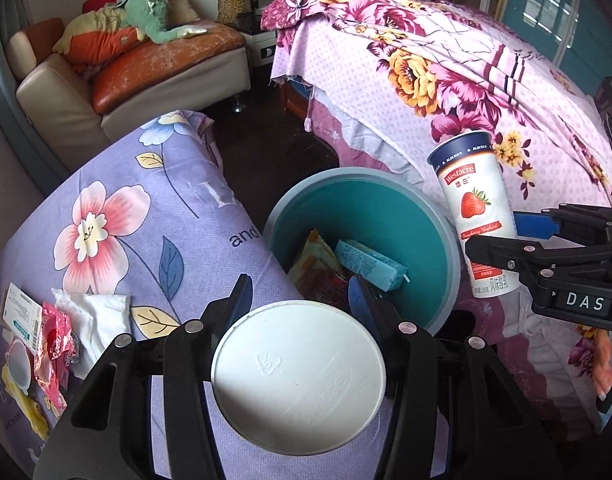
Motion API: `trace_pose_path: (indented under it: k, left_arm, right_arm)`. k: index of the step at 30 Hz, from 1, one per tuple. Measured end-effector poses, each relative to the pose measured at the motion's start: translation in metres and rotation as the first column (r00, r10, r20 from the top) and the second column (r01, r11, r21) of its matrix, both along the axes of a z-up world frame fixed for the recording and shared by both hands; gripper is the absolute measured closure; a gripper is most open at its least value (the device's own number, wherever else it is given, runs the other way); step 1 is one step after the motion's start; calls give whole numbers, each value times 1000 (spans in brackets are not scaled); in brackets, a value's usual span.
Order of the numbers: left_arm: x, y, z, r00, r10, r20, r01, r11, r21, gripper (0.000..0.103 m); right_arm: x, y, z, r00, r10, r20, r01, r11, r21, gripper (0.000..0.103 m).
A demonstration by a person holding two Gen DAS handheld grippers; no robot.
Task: Collect trash
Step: 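Carry the supplement bottle and yogurt cup over the teal bin, then open the left gripper to drop the bottle while the right drops the yogurt cup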
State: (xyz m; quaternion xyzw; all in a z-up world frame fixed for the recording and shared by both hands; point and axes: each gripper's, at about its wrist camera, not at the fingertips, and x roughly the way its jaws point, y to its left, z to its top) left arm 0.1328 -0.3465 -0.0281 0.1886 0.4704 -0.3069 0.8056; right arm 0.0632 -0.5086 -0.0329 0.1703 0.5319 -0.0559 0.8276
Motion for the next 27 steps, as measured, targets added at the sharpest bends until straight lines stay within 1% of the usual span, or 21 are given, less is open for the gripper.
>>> trace_pose_path:
  k: [6, 12, 14, 16, 19, 22, 27]
  left_arm:
    - [10, -20, -14, 1000, -11, -27, 11, 1000, -4, 52]
    - [17, -25, -21, 999, -5, -39, 5, 1000, -7, 50]
    - [20, -22, -20, 999, 1, -38, -2, 1000, -18, 42]
    - [22, -19, -18, 1000, 14, -20, -15, 1000, -22, 27]
    - [23, -15, -14, 1000, 25, 5, -25, 999, -21, 18]
    - [24, -9, -12, 999, 35, 8, -35, 999, -22, 13]
    - [29, 1, -11, 998, 57, 3, -57, 997, -46, 11]
  right_arm:
    - [4, -11, -13, 1000, -7, -29, 6, 1000, -5, 56]
    - [11, -15, -19, 999, -5, -48, 5, 1000, -12, 56]
    - [13, -14, -21, 998, -4, -56, 3, 1000, -12, 56]
    - [16, -13, -23, 998, 0, -64, -1, 1000, -15, 56]
    - [18, -10, -25, 997, 5, -73, -7, 1000, -20, 56]
    - [22, -8, -25, 997, 9, -78, -11, 1000, -24, 56]
    - [26, -4, -24, 996, 12, -83, -14, 999, -35, 56]
